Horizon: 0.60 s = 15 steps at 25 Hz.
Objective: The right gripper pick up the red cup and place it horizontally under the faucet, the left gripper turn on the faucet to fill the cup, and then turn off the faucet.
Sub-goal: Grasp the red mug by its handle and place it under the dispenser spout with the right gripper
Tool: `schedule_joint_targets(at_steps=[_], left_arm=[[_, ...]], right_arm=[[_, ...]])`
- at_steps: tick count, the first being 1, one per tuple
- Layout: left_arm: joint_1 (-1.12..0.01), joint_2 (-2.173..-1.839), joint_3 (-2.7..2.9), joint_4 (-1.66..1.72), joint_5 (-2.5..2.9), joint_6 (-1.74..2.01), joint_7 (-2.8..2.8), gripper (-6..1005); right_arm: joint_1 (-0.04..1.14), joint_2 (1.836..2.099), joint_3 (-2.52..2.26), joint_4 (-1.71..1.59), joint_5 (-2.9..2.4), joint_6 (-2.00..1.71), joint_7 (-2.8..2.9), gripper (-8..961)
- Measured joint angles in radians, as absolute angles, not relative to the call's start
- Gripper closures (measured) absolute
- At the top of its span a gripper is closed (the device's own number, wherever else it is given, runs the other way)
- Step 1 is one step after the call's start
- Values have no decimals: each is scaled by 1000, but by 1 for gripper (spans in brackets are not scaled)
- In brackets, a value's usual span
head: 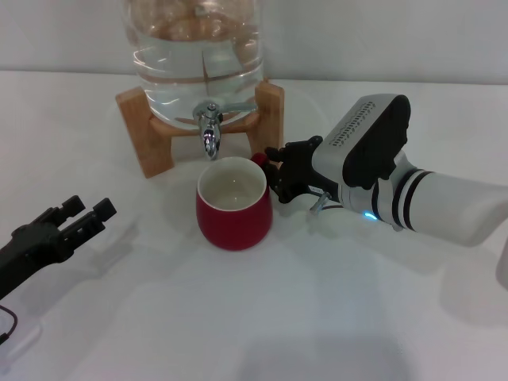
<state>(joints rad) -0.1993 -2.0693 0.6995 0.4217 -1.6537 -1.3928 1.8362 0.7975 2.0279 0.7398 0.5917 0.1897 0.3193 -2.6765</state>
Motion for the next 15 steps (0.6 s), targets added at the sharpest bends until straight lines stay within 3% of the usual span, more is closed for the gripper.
schedule_joint_targets(at_steps=[15], left_arm=[[-199, -2069, 699, 422, -1654, -1391, 1837, 165]], right_arm=[[810, 2028, 714, 598, 206, 322, -2677, 762]])
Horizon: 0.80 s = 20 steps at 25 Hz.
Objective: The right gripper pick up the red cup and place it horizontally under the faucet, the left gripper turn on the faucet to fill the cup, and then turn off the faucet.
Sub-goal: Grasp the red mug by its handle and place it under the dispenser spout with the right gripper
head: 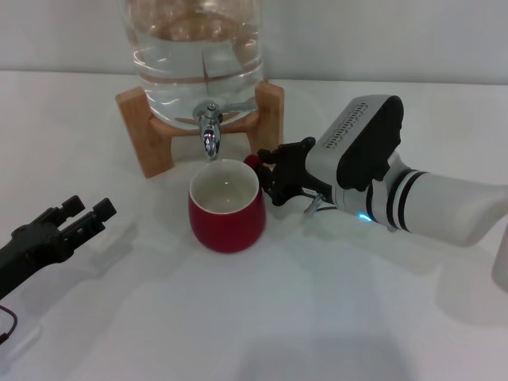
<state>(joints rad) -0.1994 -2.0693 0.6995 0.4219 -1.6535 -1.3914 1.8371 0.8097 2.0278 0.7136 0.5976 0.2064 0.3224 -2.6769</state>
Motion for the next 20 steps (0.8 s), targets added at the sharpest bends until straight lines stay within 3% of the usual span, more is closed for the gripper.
schedule_joint_targets(at_steps=[20], left_arm=[[-199, -2069, 699, 422, -1652, -1391, 1838, 166]], right_arm=[[829, 2028, 716, 599, 230, 299, -2674, 761]])
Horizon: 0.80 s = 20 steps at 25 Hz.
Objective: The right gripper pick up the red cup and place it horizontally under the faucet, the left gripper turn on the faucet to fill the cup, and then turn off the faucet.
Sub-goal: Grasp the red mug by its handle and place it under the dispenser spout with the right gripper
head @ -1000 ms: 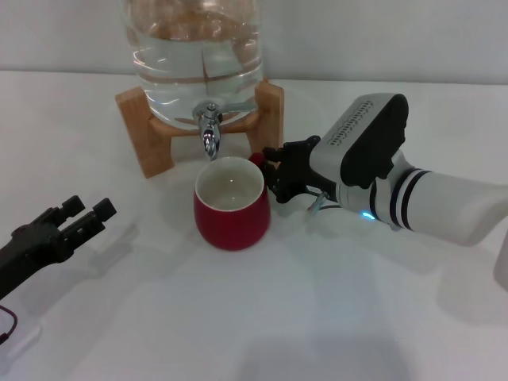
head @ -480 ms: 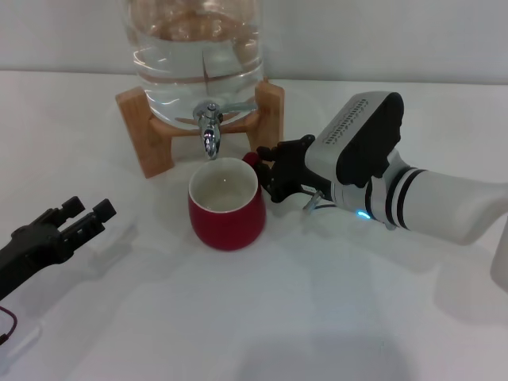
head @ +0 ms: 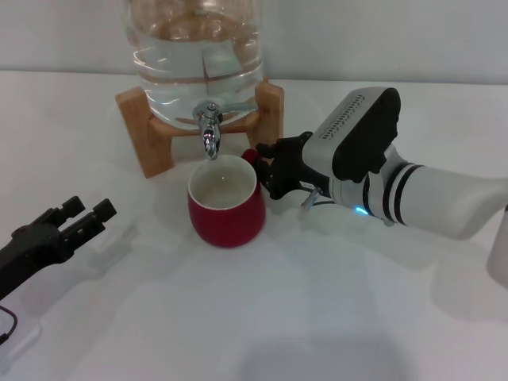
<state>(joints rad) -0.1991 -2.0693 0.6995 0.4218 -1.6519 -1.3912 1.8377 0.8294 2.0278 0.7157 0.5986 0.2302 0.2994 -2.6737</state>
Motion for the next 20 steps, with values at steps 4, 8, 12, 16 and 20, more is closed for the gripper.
schedule_joint_targets(at_steps=[4, 8, 12, 16, 20], left_arm=[[-201, -2069, 700, 422, -1652, -1391, 1837, 166], [-201, -2069, 699, 422, -1652, -1392, 1837, 166], [-201, -2069, 700, 422, -1652, -1392, 1837, 166], [-201, -2069, 700, 422, -1652, -1391, 1836, 166], [-201, -2069, 699, 422, -1652, -1391, 1836, 166]], right_arm=[[834, 2028, 715, 600, 230, 279, -2671, 760], [827, 2028, 715, 601, 231, 291, -2670, 760], [822, 2028, 713, 602, 231, 302, -2669, 703], [810, 2028, 713, 606, 227, 315, -2669, 695], [805, 2028, 714, 608, 225, 325, -2671, 694]])
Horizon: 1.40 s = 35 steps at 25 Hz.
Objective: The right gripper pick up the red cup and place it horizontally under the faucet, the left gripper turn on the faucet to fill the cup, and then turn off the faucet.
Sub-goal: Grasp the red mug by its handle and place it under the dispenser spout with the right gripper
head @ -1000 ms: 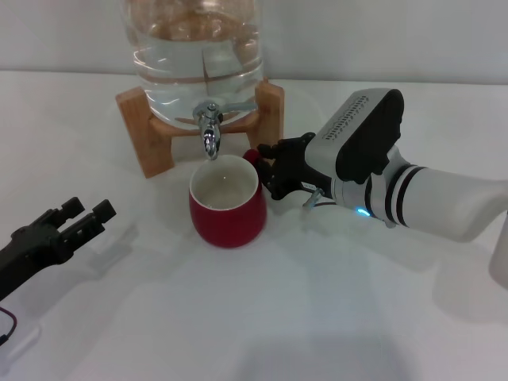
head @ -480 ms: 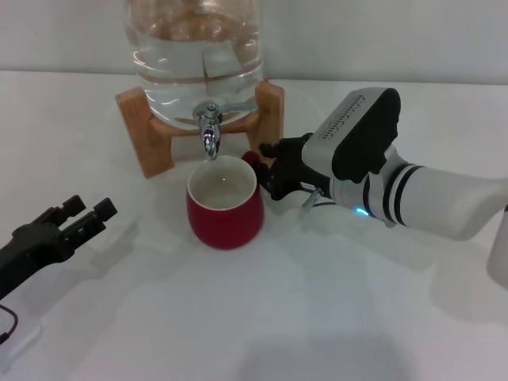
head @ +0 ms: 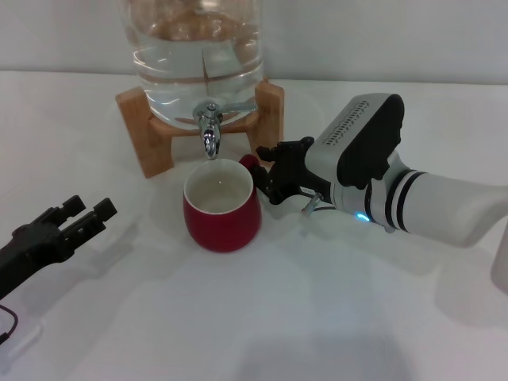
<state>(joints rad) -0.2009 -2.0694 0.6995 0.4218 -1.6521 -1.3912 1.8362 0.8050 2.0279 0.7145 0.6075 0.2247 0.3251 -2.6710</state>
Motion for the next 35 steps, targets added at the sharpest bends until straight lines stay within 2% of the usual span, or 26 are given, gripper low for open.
schedule_joint_targets(at_steps=[35], left_arm=[[-208, -2069, 699, 422, -1652, -1389, 1839, 168]], right_arm=[[813, 2028, 703, 583, 221, 327, -2672, 687]])
